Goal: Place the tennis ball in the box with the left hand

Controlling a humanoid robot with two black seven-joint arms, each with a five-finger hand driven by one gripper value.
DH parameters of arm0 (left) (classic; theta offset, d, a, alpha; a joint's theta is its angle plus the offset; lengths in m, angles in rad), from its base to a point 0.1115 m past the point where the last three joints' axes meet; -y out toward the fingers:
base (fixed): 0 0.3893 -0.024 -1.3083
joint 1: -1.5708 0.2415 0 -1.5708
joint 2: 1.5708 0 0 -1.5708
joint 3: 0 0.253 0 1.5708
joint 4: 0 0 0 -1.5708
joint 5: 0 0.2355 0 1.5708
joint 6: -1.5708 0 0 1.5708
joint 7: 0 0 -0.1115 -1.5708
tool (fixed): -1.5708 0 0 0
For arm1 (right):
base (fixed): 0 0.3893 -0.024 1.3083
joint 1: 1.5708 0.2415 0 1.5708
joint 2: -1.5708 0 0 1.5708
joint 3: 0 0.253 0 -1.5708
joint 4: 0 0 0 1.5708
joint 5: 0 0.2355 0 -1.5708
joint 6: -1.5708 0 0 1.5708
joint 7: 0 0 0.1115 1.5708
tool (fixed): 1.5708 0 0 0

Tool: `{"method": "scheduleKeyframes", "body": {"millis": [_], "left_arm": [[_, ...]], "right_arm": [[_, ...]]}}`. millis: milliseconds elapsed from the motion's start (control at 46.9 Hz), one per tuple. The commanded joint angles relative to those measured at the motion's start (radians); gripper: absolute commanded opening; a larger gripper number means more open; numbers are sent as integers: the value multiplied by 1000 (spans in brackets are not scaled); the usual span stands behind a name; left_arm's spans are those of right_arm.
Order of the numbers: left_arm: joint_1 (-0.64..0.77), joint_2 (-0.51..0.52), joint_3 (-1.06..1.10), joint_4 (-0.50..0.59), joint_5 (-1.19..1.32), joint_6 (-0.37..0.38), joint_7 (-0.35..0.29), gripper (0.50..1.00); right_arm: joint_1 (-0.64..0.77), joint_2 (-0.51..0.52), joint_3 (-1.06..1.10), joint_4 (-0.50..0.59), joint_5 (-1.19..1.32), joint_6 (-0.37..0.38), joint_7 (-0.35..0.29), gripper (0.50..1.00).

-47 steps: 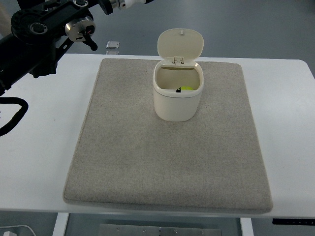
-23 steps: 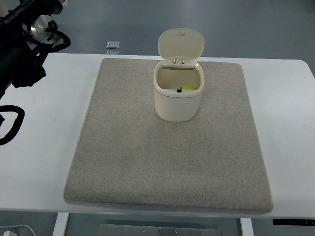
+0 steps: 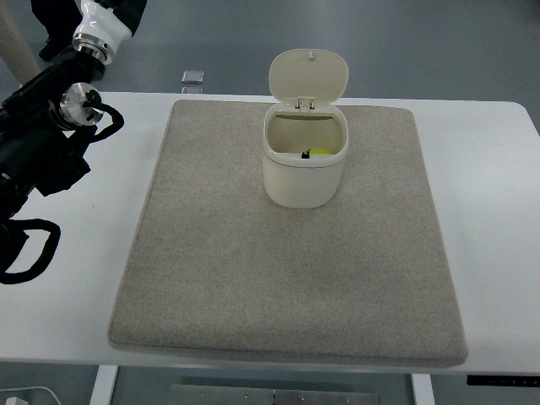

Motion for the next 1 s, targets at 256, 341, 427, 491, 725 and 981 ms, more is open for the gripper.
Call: {"method": "scheduleKeyframes", "body": {"millis": [256,341,427,491,725,981], "left_arm": [[42,-37,-26,51,-2,85,2,803],[42,-37,-41,61,-13,88,2,803],[45,-37,-44,65,-40,87,2,803],[59,-38,-44,65,-59,76,0,801],[105,-55,-40,68,-65,42,-8,801],[108,-58,-30,91,-57,32,-32,801]], "right_arm": [[0,0,1,0,0,0,0,938],[0,0,-1,0,0,0,0,938],[0,0,1,0,0,0,0,938],[0,0,-1,0,0,0,0,938],[0,0,1,0,0,0,0,938],[0,0,-1,0,0,0,0,938]]}}
